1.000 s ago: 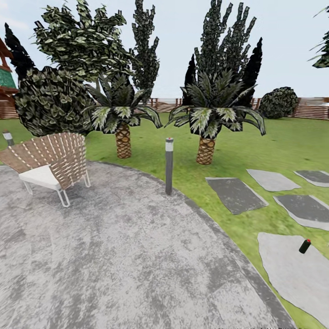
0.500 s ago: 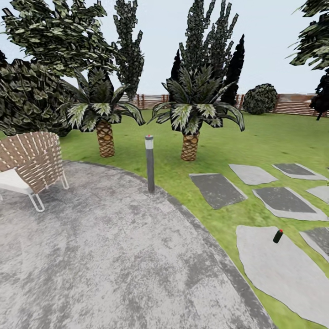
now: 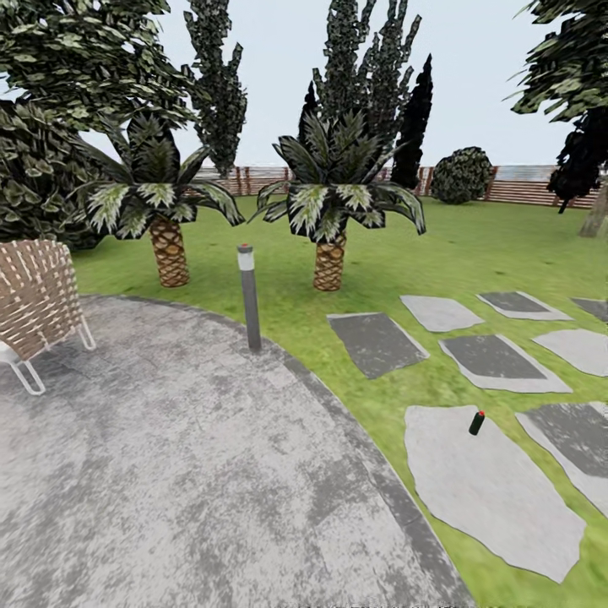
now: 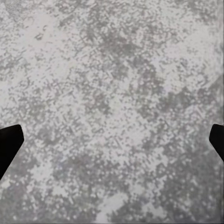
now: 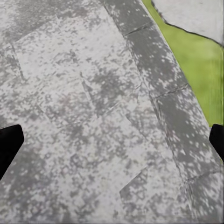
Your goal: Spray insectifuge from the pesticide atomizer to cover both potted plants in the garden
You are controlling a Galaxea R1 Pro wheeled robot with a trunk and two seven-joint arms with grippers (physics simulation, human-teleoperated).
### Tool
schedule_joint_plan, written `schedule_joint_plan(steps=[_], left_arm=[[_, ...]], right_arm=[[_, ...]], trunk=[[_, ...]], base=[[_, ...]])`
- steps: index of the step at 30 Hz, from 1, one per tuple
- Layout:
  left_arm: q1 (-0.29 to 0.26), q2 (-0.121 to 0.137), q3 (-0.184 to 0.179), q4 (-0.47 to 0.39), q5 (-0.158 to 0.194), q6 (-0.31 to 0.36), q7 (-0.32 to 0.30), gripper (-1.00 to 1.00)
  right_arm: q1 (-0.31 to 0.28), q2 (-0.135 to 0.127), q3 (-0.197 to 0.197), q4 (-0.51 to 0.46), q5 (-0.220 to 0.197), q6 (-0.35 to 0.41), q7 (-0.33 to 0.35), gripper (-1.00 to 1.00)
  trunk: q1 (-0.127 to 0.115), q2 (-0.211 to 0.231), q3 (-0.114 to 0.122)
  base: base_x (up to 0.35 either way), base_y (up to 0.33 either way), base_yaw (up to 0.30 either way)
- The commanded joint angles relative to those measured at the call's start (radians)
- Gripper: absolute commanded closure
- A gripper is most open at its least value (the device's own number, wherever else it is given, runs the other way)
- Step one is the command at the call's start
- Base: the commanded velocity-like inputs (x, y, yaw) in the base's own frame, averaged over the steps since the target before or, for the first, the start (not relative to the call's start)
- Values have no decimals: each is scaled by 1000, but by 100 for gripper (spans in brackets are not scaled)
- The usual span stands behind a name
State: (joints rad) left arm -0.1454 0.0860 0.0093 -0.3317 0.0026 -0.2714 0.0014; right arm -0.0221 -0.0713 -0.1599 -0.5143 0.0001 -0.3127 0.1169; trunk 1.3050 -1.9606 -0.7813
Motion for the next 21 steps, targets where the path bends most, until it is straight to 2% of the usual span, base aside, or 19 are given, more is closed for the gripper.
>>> schedule_joint_plan(steps=[1, 21], left_arm=[[0, 0, 1, 0, 0, -3, 0, -100], [0, 0, 1, 0, 0, -3, 0, -100]], right_arm=[[-1, 1, -6, 1, 0, -3, 9, -100], [-1, 1, -5, 0, 0, -3, 9, -100]], trunk=[[0, 0, -2], [0, 0, -34]], base=[[0, -277, -74], [0, -276, -7]])
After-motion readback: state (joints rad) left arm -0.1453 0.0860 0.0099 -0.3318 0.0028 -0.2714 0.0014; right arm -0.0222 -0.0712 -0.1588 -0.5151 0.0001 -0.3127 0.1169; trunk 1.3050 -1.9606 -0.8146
